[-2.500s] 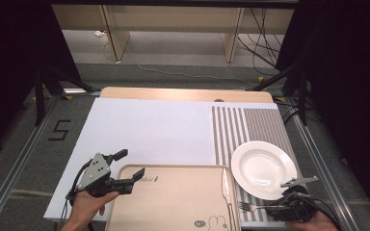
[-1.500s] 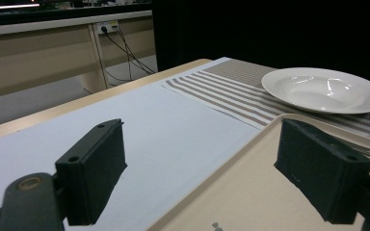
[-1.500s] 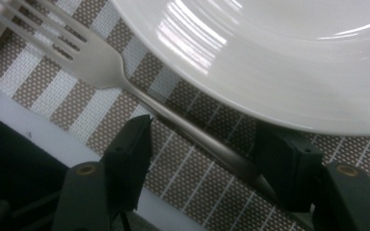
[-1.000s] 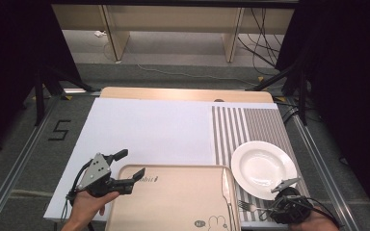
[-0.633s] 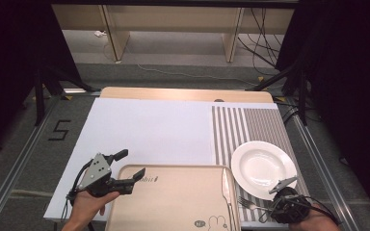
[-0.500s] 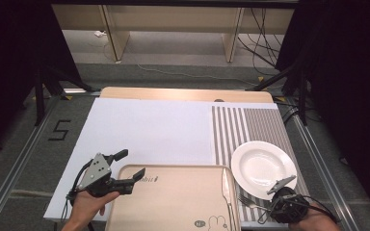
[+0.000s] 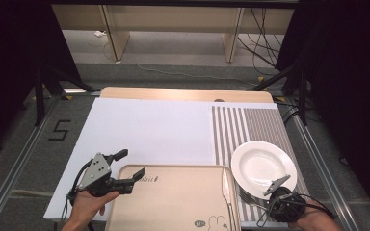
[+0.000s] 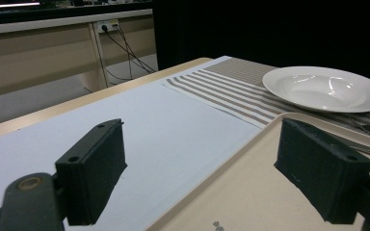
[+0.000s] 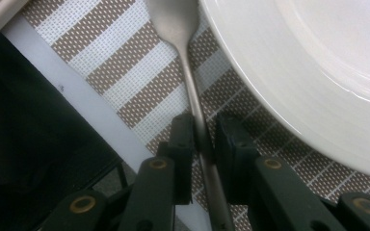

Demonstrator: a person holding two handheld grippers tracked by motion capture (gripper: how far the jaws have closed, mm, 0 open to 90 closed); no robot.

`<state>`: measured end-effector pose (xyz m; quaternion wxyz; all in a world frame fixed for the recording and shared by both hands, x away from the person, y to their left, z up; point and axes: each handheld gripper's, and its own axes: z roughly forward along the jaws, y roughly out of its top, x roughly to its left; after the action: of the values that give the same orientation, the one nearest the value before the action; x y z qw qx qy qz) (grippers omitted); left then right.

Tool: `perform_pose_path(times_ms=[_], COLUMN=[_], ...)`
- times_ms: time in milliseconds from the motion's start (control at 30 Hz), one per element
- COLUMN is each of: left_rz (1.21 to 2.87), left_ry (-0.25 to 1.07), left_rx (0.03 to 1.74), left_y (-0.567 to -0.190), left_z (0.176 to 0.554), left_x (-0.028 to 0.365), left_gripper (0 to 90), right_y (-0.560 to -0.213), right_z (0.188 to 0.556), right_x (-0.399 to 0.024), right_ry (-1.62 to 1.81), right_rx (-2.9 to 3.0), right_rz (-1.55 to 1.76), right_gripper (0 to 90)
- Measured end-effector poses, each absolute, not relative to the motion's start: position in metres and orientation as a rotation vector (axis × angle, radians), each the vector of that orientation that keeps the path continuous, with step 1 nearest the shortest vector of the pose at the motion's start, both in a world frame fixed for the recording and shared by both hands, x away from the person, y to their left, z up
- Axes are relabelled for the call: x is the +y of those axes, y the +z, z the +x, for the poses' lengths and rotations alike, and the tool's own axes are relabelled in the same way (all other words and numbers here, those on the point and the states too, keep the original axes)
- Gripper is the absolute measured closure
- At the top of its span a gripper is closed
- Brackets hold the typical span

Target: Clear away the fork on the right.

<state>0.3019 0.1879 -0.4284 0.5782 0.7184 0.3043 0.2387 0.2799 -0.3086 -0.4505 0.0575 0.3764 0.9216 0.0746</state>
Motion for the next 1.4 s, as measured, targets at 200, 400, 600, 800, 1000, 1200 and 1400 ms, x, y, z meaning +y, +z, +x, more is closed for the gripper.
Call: perform_pose_path(times_ms=[200,400,600,800,1000,1200,1400], left_rz=[1.68,1.68,1.682,1.681,1.68,1.681,1.679], left_ry=[0.558,0.557,0.557,0.557,0.559,0.559,0.56], left_rx=[0.711,0.711,0.711,0.713,0.711,0.71,0.711], left_y=[-0.428,-0.428,-0.429,-0.429,-0.428,-0.428,-0.428], left_z=[0.302,0.302,0.302,0.302,0.302,0.302,0.302], left_x=[0.188,0.188,0.188,0.188,0.188,0.188,0.188], left_gripper=[16.9,16.9,16.9,16.9,16.9,16.9,16.9], right_y=[-0.45,-0.45,-0.45,-0.449,-0.446,-0.442,-0.437], right_z=[0.28,0.279,0.277,0.275,0.273,0.273,0.273], right_x=[-0.305,-0.302,-0.299,-0.298,-0.294,-0.291,-0.286], right_ry=[0.192,0.174,0.157,0.165,0.214,0.311,0.424], right_rx=[2.823,2.82,2.816,2.83,2.847,2.856,2.856], right_rz=[1.104,1.042,0.994,0.964,0.951,0.938,0.937], right_gripper=[83.2,84.2,84.4,84.5,84.5,84.6,84.6])
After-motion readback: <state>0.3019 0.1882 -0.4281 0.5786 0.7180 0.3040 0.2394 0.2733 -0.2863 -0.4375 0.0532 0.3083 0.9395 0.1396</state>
